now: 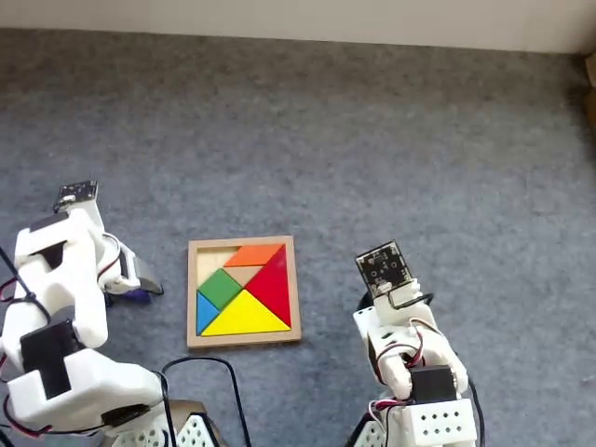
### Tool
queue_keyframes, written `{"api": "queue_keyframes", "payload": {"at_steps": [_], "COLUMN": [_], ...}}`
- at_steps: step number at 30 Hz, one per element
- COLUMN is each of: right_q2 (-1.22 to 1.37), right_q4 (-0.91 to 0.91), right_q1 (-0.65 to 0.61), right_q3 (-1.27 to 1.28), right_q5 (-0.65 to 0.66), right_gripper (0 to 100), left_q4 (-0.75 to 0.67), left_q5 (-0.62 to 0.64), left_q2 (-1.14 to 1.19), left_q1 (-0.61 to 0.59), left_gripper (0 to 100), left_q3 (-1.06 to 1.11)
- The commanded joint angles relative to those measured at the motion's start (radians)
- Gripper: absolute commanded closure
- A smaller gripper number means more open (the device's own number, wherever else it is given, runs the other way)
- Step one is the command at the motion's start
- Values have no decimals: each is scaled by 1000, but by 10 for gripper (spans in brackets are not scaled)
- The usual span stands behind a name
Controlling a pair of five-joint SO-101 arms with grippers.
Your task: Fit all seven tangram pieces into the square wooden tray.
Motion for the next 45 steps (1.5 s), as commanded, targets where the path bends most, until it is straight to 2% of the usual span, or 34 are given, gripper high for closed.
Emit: {"api": "queue_keyframes", "payload": {"at_steps": [1, 10, 21, 31, 40, 45], "right_q2": [-12, -12, -12, -12, -12, -12], "right_q4": [10, 10, 10, 10, 10, 10], "right_q1": [12, 12, 12, 12, 12, 12], "right_q3": [111, 111, 111, 111, 111, 111], "right_q5": [8, 8, 11, 11, 12, 12], "right_gripper": [989, 989, 989, 989, 989, 989], "left_q4": [3, 3, 11, 193, 187, 187], "left_q5": [-2, -2, -3, -87, -120, -203], "left_q2": [5, 13, 2, 2, 4, 13], "left_q1": [36, 122, 136, 185, 197, 196], "left_gripper": [752, 755, 755, 755, 755, 755], "left_q3": [-42, -62, -97, -268, -298, -297]}}
